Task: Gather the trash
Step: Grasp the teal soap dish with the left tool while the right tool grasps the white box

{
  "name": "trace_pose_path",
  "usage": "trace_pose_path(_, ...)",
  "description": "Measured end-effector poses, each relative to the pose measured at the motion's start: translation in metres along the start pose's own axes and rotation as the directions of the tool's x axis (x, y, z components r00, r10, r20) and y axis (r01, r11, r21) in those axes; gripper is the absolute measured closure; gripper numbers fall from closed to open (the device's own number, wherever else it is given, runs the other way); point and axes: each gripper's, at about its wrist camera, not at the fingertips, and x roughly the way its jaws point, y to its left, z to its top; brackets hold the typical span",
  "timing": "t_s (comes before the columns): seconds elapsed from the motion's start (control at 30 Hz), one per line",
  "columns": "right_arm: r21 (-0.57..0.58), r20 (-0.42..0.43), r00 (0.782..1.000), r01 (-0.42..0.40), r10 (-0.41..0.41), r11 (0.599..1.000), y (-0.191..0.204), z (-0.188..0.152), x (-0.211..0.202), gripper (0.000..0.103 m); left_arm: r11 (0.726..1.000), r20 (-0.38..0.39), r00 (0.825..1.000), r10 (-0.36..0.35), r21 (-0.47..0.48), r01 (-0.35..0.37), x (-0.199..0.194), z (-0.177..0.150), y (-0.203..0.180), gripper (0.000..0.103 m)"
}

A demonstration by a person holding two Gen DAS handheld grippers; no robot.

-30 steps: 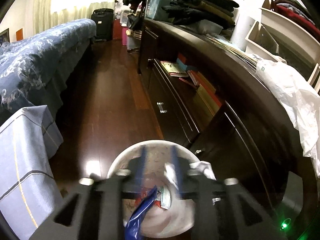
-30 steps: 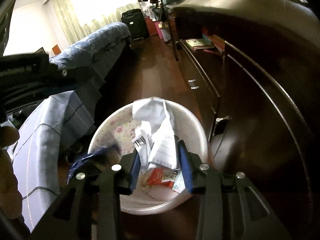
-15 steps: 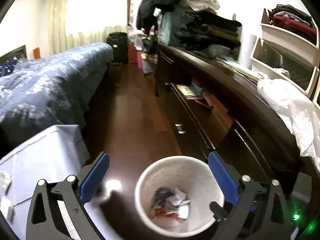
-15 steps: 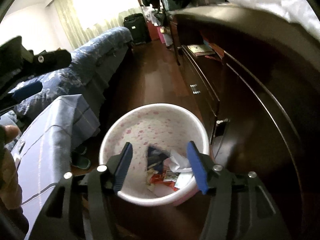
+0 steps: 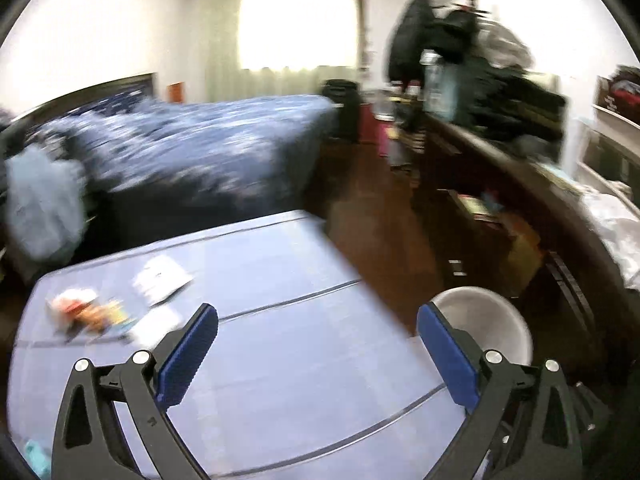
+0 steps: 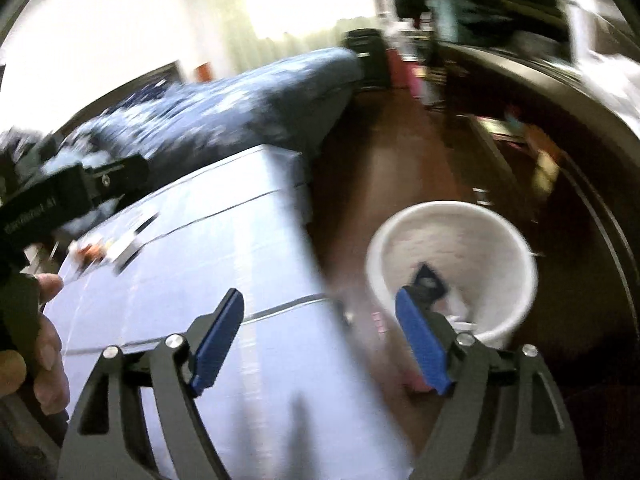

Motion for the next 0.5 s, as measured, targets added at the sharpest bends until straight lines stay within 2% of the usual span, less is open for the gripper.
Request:
trace_pose_path(0.13, -0.114, -0.032, 0.997, -0.079, 0.075, 0.99, 0.059, -0.005, 0.004, 0.023, 0.99, -0.008, 0.992, 0.128, -0.059, -0.128, -0.022, -0.023, 0.056, 0.004)
trace_pose_path(0.27, -0.202, -0.061, 0.988, -0.152, 0.142, 0.968, 0.109, -0.008, 0.005, 0.022, 0.956, -0.021, 0.965, 0.261, -0.132, -0.262, -0.051, -0.053, 0.115, 0.004)
trace_pose_path(0.37, -0.273, -0.079, 0.98, -0.195, 0.18, 0.942, 0.146, -0.014, 0.004, 0.022, 0.904, -0.044, 0.925, 0.378, -0.199, -0.379, -0.072, -0.077, 0.153, 0.004)
trace_pose_path(0.4, -0.293, -0.088, 0.977, -0.212, 0.195, 0.932, 0.158, -0.016, 0.004, 0.022, 0.879, -0.066, 0.909, 0.411, -0.236, -0.415, -0.078, -0.086, 0.169, 0.004)
trace_pose_path(0.5, -0.33, -0.112, 0.968, -0.248, 0.223, 0.911, 0.185, -0.022, 0.006, 0.021, 0.829, -0.119, 0.887, 0.447, -0.318, -0.46, -0.086, -0.107, 0.202, 0.004)
